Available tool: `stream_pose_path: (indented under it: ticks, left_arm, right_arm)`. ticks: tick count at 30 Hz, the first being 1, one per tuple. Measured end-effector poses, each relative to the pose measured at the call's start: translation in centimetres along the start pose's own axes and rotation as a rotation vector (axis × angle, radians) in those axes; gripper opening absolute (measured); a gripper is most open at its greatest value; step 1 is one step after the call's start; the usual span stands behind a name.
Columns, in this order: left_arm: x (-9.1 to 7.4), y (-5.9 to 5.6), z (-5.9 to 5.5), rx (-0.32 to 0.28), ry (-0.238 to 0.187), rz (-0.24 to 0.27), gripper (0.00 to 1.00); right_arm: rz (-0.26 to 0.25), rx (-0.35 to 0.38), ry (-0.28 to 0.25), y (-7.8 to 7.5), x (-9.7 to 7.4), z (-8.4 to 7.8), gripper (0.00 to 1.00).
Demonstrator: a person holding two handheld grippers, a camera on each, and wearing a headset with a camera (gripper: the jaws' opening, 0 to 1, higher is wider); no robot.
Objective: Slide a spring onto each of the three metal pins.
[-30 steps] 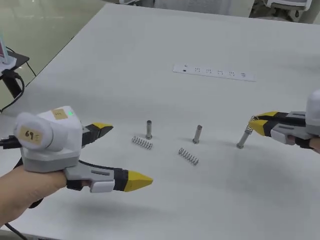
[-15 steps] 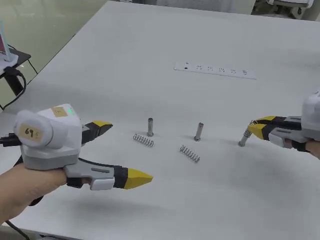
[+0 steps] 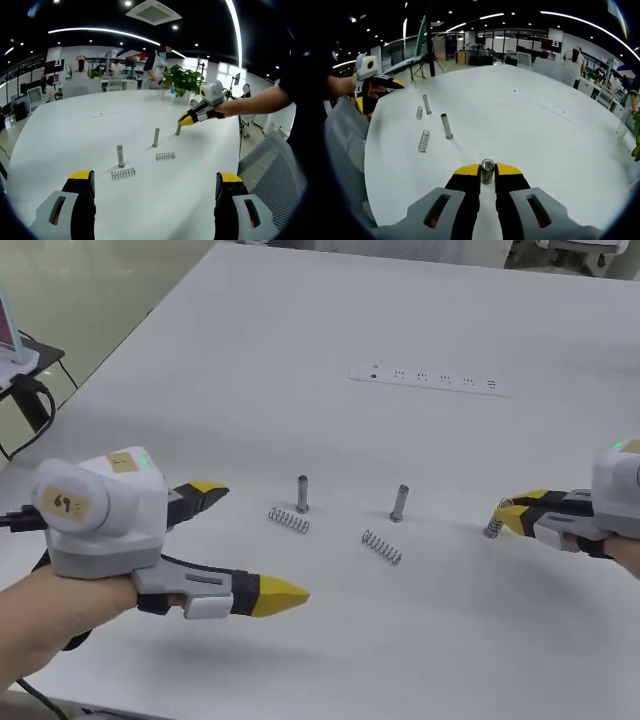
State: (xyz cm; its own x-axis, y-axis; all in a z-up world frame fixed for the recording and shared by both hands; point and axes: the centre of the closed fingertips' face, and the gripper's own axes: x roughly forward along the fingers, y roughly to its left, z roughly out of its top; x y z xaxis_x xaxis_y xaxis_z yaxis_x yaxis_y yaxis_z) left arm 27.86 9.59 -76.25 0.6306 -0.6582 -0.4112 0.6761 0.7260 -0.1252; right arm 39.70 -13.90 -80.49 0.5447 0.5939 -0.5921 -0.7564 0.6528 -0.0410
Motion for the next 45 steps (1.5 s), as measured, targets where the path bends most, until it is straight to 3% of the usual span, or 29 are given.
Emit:
stream_pose_path:
  ticks: [11, 13, 17, 24, 45]
  left_arm:
    - [-0.2, 0.2, 0.4, -0.008, -0.012, 0.002, 0.98]
    - [-0.1, 0.2, 0.7, -0.005, -0.016, 0.0, 0.98]
    - [0.1, 0.2, 0.9, 0.001, -0.017, -0.005, 0.98]
    - [0.0, 0.1, 0.8, 0.004, -0.013, -0.012, 0.98]
    - [-0.3, 0.0, 0.5, 0.002, -0.01, -0.006, 0.98]
  right_arm:
    - [0.023, 0.057, 0.015, 0.1, 0.2, -0.7, 0.09]
    - [0.003, 0.03, 0.02, -0.1, 0.1, -0.8, 0.12]
    - [0.008, 0.096, -0.018, 0.0, 0.0, -0.2, 0.23]
    - [0.003, 0.063, -0.014, 0.3, -0.1, -0.4, 0.27]
    - [-0.004, 0.102, -0.063, 1.3, -1.3, -0.3, 0.4]
